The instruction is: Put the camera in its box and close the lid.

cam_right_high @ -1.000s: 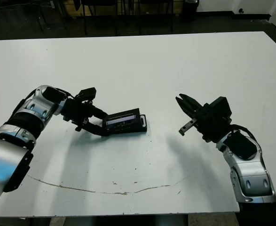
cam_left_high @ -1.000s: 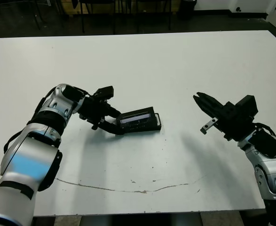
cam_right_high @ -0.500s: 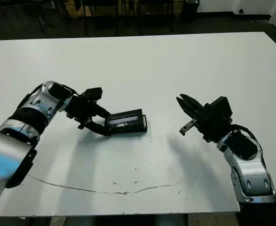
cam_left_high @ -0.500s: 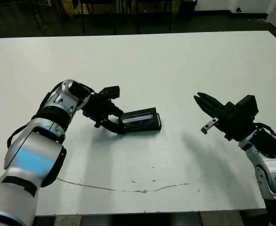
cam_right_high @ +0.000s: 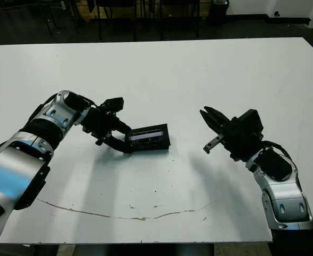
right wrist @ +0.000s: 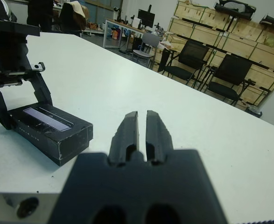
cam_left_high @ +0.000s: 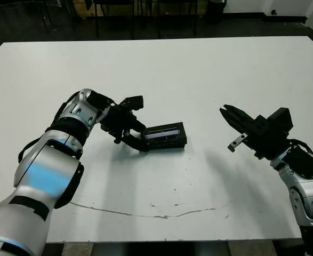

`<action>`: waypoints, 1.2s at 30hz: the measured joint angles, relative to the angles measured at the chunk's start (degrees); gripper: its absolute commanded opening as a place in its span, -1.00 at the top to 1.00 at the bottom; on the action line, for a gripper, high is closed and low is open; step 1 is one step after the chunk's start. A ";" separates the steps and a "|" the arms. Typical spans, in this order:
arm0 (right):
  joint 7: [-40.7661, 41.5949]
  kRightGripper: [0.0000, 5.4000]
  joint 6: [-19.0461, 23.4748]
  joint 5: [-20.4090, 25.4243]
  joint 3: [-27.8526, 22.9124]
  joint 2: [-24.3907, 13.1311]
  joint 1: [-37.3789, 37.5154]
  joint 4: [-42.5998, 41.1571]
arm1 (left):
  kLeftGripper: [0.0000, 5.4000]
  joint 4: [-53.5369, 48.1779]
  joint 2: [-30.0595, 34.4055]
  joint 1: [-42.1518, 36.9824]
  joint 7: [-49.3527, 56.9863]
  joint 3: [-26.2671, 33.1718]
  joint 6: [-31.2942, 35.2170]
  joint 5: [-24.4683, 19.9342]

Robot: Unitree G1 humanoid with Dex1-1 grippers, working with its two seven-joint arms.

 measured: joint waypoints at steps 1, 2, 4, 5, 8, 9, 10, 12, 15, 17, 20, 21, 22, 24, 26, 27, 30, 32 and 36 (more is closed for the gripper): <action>0.00 1.00 0.00 -0.01 0.00 0.00 0.03 0.00 | 0.07 0.08 -0.05 -0.13 -0.21 0.00 0.49 0.01; 0.00 1.00 0.00 -0.02 0.00 0.00 0.05 0.00 | 0.07 0.15 -0.11 -0.27 -0.41 0.00 0.99 0.06; 0.00 1.00 0.00 -0.02 0.00 0.01 0.11 0.00 | 0.07 0.21 -0.21 -0.50 -0.62 -0.03 1.42 0.32; 0.00 1.00 0.00 -0.01 0.00 0.01 0.12 0.00 | 0.07 0.21 -0.23 -0.59 -0.71 -0.10 1.43 0.54; -0.03 1.00 0.21 0.01 0.00 0.01 0.16 -0.08 | 0.07 -0.05 -0.23 -0.69 -0.62 -0.72 -0.01 1.19; -0.10 1.00 0.45 -0.01 0.01 0.01 0.18 -0.21 | 0.07 -0.15 -0.23 -0.78 -0.58 -0.96 -0.29 1.54; -0.18 1.00 0.56 -0.03 0.02 0.01 0.23 -0.37 | 0.07 -0.17 -0.24 -0.93 -0.57 -1.21 -0.36 1.81; -0.32 1.00 0.57 -0.28 0.07 0.01 0.33 -0.57 | 0.07 -0.17 -0.29 -1.38 -0.57 -2.06 -0.05 2.27; -0.43 1.00 0.57 -0.41 0.16 0.01 0.47 -0.57 | 0.07 -0.21 -0.38 -2.01 -0.64 -3.10 0.09 3.11; -0.46 1.00 0.57 -0.42 0.23 0.01 0.55 -0.57 | 0.07 -0.35 -0.37 -2.22 -0.66 -3.66 0.03 3.29; -0.46 1.00 0.24 -0.56 0.34 0.02 0.57 -0.56 | 0.07 -0.53 -0.37 -2.55 -0.68 -4.40 0.09 3.67; -0.52 1.00 0.24 -0.60 0.36 0.02 0.57 -0.56 | 0.07 -0.58 -0.36 -2.65 -0.70 -4.61 0.24 3.74; -0.68 1.00 0.25 -0.81 0.39 0.01 0.58 -0.62 | 0.07 -0.66 -0.36 -2.69 -0.69 -4.68 0.44 3.78; -0.97 1.00 0.25 -1.24 0.46 0.01 0.63 -0.86 | 0.07 -0.99 -0.26 -2.64 -0.63 -4.94 0.46 3.85; -0.98 1.00 0.26 -1.31 0.48 0.01 0.74 -1.06 | 0.07 -1.59 -0.11 -2.47 -0.26 -5.41 0.00 4.02; -0.98 1.00 0.27 -1.31 0.48 0.01 0.82 -1.09 | 0.07 -1.88 -0.06 -2.32 -0.17 -5.59 -0.07 4.05; -0.97 1.00 0.45 -1.30 0.48 0.02 1.03 -1.13 | 0.07 -2.85 0.19 -1.66 0.69 -6.21 -0.22 4.09; -0.98 1.00 0.45 -1.31 0.48 0.02 1.12 -1.14 | 0.00 -3.61 0.53 -0.93 1.63 -6.45 -1.56 4.10; -0.98 1.00 0.45 -1.30 0.48 0.02 1.23 -1.32 | -0.27 -4.88 1.74 0.23 3.50 -7.56 -5.64 4.72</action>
